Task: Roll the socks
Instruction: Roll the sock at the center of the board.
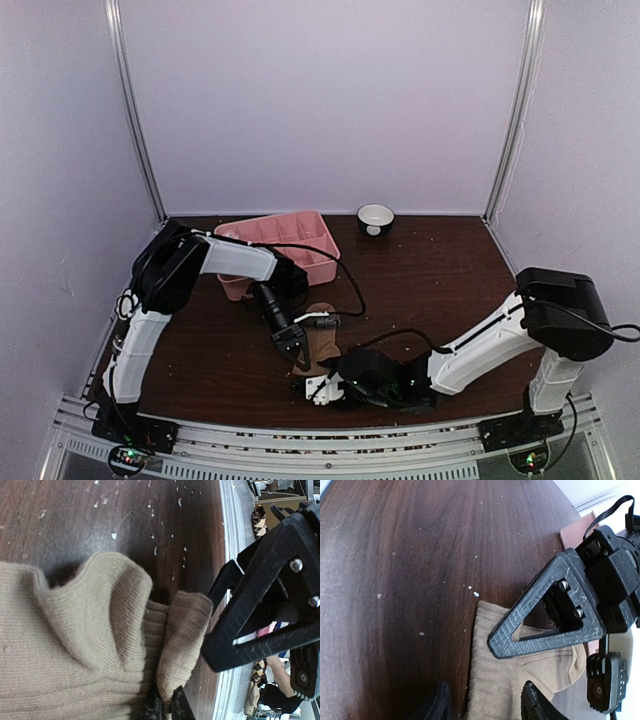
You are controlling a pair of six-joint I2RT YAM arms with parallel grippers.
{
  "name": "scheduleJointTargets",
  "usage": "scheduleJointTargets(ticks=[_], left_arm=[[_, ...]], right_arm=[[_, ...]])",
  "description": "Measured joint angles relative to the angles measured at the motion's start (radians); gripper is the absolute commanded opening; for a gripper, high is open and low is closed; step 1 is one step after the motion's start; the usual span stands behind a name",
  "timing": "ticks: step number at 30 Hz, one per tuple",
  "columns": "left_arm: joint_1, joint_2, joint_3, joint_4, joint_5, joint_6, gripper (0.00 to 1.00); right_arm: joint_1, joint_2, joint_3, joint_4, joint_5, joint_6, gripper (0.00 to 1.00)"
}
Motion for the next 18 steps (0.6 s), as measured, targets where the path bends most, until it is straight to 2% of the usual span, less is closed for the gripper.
scheduleJointTargets(ticks=[7,13,16,18], left_arm=[[0.001,0.013,0.018,-0.023,0.002,0.001,0.0],[0.004,0.025,0.03,-0.043,0.011,0.005,0.01],[0.006,0.025,0.03,-0.048,0.008,0.014,0.09],[0.006,0.023,0.029,-0.047,0.006,0.031,0.21]], right_arm=[[-0.033,0.062,0.066,-0.011,-0.016,-0.036,0.25],[-0.063,0.067,0.089,-0.06,-0.094,0.026,0.02],[-0.09,0.061,0.104,-0.097,-0.167,0.089,0.0],[-0.108,0.058,0.108,-0.109,-0.218,0.132,0.0]])
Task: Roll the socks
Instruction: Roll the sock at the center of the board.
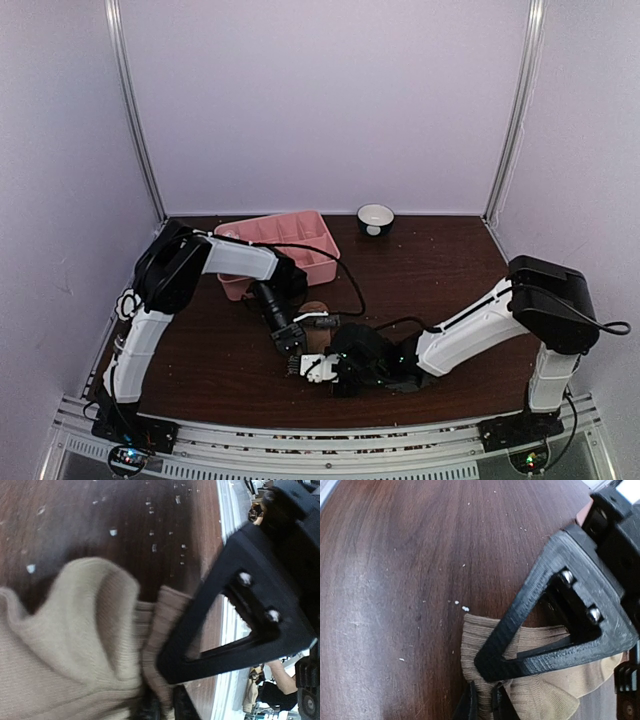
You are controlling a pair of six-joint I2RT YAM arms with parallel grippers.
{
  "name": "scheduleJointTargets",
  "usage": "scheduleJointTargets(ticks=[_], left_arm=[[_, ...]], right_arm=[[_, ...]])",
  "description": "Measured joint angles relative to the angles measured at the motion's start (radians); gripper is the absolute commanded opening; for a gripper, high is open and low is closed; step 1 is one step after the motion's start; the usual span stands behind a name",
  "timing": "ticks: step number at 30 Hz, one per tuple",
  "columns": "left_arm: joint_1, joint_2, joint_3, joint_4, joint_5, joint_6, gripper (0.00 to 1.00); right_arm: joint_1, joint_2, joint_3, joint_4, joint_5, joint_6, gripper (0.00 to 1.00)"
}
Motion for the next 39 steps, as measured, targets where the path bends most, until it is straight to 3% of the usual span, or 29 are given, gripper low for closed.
scheduleJointTargets(ticks=[4,5,6,14,24,36,39], left_arm=[[-0.001,-0.054,-0.045,0.018,-0.013,0.032,0.51],[-0.002,-0.083,-0.068,0.038,-0.034,0.04,0.85],[-0.005,-0.114,-0.094,0.059,-0.061,0.046,0.96],[0.006,-0.383,-0.325,0.263,-0.269,0.062,0.98],[-0.017,-0.634,-0.547,0.455,-0.341,0.166,0.98],[-0.075,-0.648,-0.612,0.594,-0.34,0.174,0.98],[-0.095,-0.623,-0.605,0.625,-0.348,0.174,0.93]], right_arm=[[-0.029,0.001,-0.003,0.002,-0.089,0.098,0.0],[-0.035,0.002,-0.005,0.009,-0.105,0.117,0.0],[-0.042,0.005,-0.008,0.019,-0.126,0.146,0.0],[-0.101,0.049,-0.027,0.149,-0.33,0.34,0.0],[-0.179,0.105,-0.029,0.246,-0.531,0.546,0.0],[-0.255,0.174,-0.105,0.485,-0.68,0.786,0.0],[-0.274,0.184,-0.117,0.526,-0.713,0.821,0.0]])
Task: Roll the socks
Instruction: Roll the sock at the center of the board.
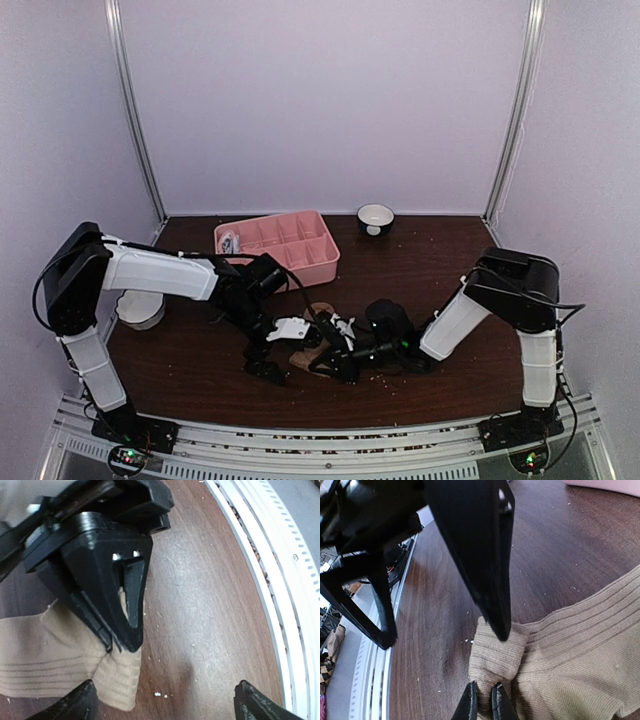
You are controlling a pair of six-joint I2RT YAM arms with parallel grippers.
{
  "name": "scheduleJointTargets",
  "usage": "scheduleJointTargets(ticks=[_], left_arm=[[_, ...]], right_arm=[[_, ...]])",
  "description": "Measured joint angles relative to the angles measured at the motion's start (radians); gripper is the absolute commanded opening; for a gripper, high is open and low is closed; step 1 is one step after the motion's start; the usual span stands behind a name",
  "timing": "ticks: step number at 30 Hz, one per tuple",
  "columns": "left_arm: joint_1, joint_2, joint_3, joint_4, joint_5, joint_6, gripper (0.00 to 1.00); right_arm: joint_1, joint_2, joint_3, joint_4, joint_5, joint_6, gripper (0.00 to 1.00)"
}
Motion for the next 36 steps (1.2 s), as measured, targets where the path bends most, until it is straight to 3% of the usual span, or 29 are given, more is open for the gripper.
scheduleJointTargets(ticks=[10,20,30,36], left_arm=[[-0.026,0.122,0.103,0.022,-0.037,0.0,0.63],[-0.029,0.171,0.117,0.028,-0.104,-0.024,0.14],[-0.024,0.232,0.203,-0.055,-0.084,-0.059,0.02],[-0.003,0.26,0.231,-0.075,-0.034,-0.073,0.0]], right_arm=[[-0.01,0.002,0.007,-0.008,-0.024,0.027,0.0],[-0.014,0.002,0.008,0.0,-0.031,0.064,0.02],[-0.021,-0.017,-0.024,0.02,0.0,0.097,0.21],[-0.036,-0.118,-0.177,0.08,0.092,0.123,0.45]])
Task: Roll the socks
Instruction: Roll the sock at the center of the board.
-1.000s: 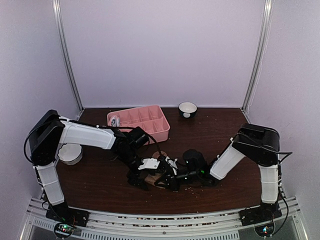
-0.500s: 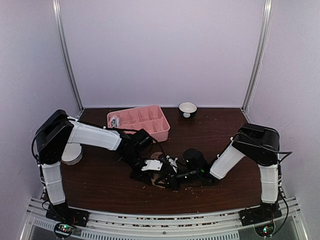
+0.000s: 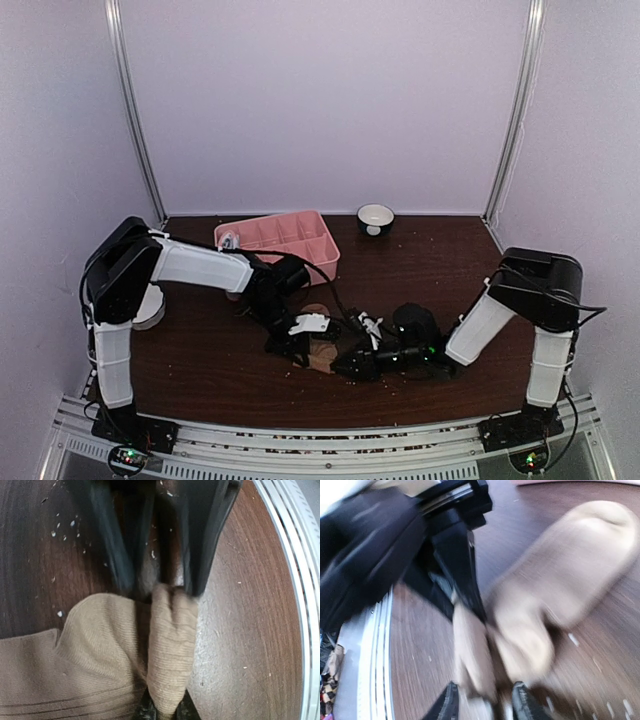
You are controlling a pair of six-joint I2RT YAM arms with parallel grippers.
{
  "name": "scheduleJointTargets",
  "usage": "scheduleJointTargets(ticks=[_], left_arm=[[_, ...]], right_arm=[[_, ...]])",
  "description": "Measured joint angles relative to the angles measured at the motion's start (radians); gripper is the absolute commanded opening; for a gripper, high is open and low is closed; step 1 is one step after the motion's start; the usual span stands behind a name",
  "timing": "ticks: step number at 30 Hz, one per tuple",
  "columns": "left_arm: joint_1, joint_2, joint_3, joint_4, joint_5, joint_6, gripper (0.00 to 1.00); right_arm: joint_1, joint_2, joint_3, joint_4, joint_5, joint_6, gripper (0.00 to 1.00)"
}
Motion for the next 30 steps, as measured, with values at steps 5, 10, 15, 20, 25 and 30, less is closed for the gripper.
scheduleJointTargets(ticks=[5,10,15,20,25,30], left_arm=[[0.032,0.04,0.042,-0.057,0.062,-0.004,0.0],[0.052,0.091,0.103,-0.135,0.126,-0.006,0.0],[0.074,0.143,0.155,-0.211,0.194,-0.006,0.0],[0.101,0.206,0.212,-0.299,0.278,-0.003,0.0],[0.119,0.266,0.26,-0.39,0.351,0.005,0.0],[0.122,0.306,0.293,-0.457,0.388,0.008,0.0]], right_arm=[[-0.003,-0.121,-0.141,0.056,0.121,-0.005,1.0],[-0.003,-0.24,-0.217,-0.01,0.323,-0.033,1.0],[-0.035,-0.302,-0.274,-0.031,0.512,0.049,1.0],[-0.045,-0.282,-0.334,0.084,0.571,-0.019,1.0],[0.197,-0.338,-0.25,-0.045,0.72,-0.33,0.99],[0.339,-0.336,-0.163,-0.165,0.783,-0.641,0.83]])
